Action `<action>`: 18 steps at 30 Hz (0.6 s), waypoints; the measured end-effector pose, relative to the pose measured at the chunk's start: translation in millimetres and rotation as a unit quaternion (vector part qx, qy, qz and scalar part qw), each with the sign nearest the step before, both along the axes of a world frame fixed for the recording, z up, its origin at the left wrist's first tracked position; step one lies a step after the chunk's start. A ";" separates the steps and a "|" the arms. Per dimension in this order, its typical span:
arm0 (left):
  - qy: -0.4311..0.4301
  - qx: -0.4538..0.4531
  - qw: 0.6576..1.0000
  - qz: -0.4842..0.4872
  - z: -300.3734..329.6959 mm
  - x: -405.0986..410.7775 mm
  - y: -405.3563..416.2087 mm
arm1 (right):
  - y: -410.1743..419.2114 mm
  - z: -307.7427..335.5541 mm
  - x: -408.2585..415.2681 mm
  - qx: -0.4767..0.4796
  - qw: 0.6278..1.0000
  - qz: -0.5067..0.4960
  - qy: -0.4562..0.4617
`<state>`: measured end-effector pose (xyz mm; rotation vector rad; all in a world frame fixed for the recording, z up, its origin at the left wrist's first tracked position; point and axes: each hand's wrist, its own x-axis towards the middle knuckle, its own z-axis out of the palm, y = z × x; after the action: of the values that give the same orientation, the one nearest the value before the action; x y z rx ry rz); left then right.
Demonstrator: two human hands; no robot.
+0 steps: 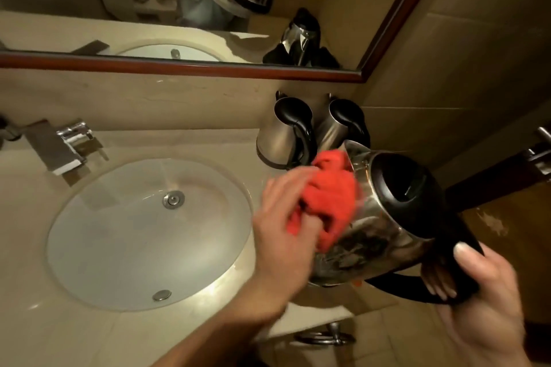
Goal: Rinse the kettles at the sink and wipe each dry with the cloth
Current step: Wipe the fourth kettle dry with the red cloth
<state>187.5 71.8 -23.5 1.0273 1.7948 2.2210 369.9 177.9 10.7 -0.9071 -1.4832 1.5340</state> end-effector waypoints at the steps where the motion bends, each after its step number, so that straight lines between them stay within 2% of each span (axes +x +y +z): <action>1: -0.080 -0.022 0.996 -0.016 -6.6 -11.8 1.2 | 0.7 1.2 0.3 0.002 1.000 0.002 -0.004; 3: -0.195 -0.093 0.973 -0.086 -20.6 -40.3 11.2 | 1.5 4.4 0.5 0.010 1.000 0.009 -0.016; 6: -0.232 -0.240 0.921 -0.200 -37.7 -77.8 30.9 | 2.5 9.1 -1.4 0.014 0.999 0.030 -0.020; 9: -0.271 -0.280 0.881 -0.268 -45.5 -89.9 40.0 | 2.3 8.8 -8.3 0.018 0.999 0.038 -0.014; 10: -0.258 -0.283 0.889 -0.250 -44.8 -89.3 39.5 | 3.2 6.8 -11.0 0.018 0.999 0.031 -0.013; 12: -0.229 -0.254 0.927 -0.156 -44.6 -81.0 34.7 | 5.5 2.6 -16.8 0.015 1.000 0.014 -0.007; 16: -0.231 -0.107 0.967 0.022 -30.9 -43.5 1.0 | 7.4 1.1 -33.8 0.034 0.999 0.027 -0.010; 18: -0.166 -0.030 0.984 0.063 -16.8 -19.7 -13.7 | 8.1 1.5 -43.0 0.029 0.999 0.039 -0.009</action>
<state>167.8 58.1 -40.3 0.5054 1.8028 2.2294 326.9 185.9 12.2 -0.8413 -1.5843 1.5346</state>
